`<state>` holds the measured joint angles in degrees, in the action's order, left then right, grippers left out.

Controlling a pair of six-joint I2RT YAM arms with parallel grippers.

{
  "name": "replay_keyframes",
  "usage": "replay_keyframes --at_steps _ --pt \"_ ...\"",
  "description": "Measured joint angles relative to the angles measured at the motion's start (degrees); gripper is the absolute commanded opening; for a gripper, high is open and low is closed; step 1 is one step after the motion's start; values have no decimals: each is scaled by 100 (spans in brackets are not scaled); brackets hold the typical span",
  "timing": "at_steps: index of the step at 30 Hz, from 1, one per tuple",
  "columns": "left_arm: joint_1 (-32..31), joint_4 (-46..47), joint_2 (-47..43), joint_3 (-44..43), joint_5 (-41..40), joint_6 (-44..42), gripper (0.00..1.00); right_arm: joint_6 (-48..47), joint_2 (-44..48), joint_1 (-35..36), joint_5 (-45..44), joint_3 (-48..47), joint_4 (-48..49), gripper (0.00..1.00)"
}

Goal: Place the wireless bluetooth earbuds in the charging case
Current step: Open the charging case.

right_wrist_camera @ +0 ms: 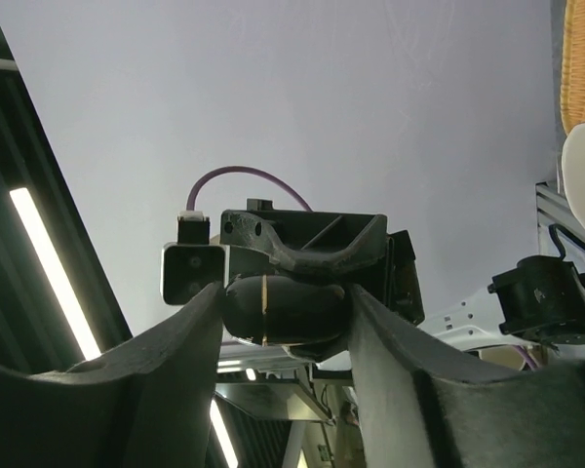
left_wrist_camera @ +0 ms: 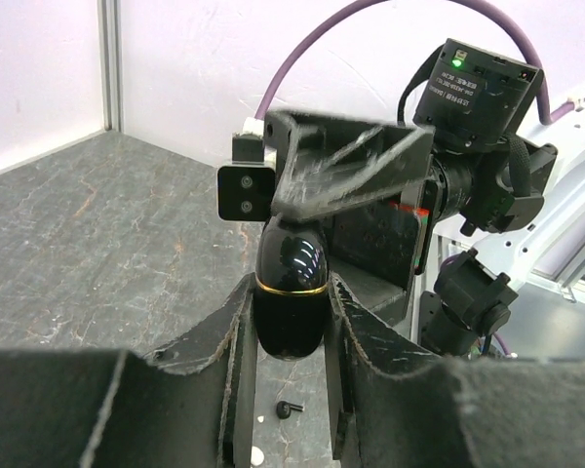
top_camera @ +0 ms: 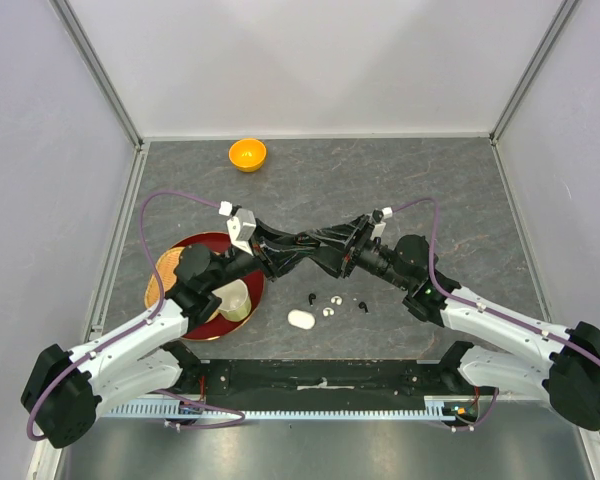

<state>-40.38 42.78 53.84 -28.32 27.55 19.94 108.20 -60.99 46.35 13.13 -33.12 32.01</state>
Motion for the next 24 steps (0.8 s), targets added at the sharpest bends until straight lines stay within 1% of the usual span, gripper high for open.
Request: replay_keyframes --at_steps 1,2,4,7,11,16,20,24 --pt "-2 -2 0 0 2 0 2 -33 7 0 -7 0 -13 85" --pt "-11 -15 0 9 -11 7 2 -133 26 -2 -9 0 -22 91" --pt "-15 50 -13 66 -55 17 2 -407 138 -2 -35 -2 -153 97" --pt "-22 426 -155 448 -197 55 2 -1023 374 -57 -74 -131 -640 98" --pt "-22 1003 -472 1172 -457 66 2 -2474 710 -170 -385 -955 -2063 98" --pt "-22 1565 -826 1576 -590 52 2 -4406 1023 -190 -643 -2020 -3346 98" --pt "-22 2004 -883 1659 -647 46 2 -5727 885 -190 -660 -2538 -4343 98" --pt "-22 2245 -804 1659 -634 39 2 -6540 507 -146 -470 -2754 -4990 98"
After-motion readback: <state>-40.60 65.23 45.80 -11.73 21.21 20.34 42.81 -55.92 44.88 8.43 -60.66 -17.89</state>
